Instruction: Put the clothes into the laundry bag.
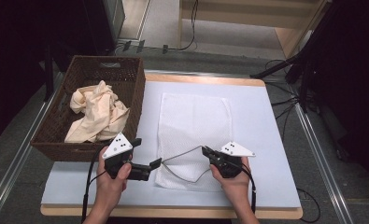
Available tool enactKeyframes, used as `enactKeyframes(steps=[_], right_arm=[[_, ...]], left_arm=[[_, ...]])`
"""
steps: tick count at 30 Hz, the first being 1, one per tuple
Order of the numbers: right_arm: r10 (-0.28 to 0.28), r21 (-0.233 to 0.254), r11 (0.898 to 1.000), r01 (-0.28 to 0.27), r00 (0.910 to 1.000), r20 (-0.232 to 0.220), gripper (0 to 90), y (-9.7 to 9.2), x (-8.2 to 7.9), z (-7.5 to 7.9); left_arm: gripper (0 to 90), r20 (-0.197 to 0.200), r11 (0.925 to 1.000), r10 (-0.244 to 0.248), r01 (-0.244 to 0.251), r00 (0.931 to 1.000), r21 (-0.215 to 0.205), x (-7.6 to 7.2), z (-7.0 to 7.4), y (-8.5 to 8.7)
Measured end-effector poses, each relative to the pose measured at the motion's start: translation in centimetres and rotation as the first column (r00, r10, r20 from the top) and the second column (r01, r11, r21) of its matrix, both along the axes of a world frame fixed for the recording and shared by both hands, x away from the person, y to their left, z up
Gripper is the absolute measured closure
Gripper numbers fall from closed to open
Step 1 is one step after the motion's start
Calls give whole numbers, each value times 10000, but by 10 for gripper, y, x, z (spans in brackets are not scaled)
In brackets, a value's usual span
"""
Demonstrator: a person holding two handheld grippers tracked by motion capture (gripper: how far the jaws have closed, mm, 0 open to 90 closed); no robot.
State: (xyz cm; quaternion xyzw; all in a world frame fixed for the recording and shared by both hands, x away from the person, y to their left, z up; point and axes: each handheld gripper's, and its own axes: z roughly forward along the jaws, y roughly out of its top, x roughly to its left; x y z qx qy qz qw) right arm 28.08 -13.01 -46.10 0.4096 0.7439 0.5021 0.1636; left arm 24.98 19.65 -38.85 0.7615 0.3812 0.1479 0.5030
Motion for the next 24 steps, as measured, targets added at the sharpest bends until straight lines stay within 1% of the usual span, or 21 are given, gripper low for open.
enactKeyframes(steps=[6, 8, 9, 16, 20, 21, 23, 24], right_arm=[[5, 16, 10000, -5, 10000, -81, 883, 0, -1, -1], [16, 14, 10000, -16, 10000, -86, 882, 0, 0, -1], [21, 7, 10000, -21, 10000, -95, 883, 0, 0, -1], [51, 4, 10000, -51, 10000, -64, 882, 0, 0, -2], [41, 8, 10000, -41, 9999, -96, 882, -1, 0, -2], [41, -2, 10000, -41, 9999, -99, 882, -1, 0, -2], [42, 6, 10000, -42, 10000, -87, 883, -1, 0, -3], [34, 5, 10000, -34, 10000, -75, 882, -1, 0, -3]], left_arm=[[15, 268, 9999, 145, -146, 9995, 28, 7, 8, 6], [15, 297, 9998, 184, -185, 9994, 33, 8, 9, 8], [15, 306, 9997, 240, -243, 9992, 98, 10, 10, 9], [8, 429, 9977, 656, -663, 9969, 160, 23, 14, 19], [8, 528, 9955, 940, -945, 9942, 55, 33, 15, 26], [8, 518, 9948, 1011, -1013, 9935, 26, 34, 15, 27], [8, 426, 9942, 1072, -1066, 9933, -161, 39, 15, 29], [8, 389, 9938, 1110, -1106, 9931, -133, 40, 15, 29]])
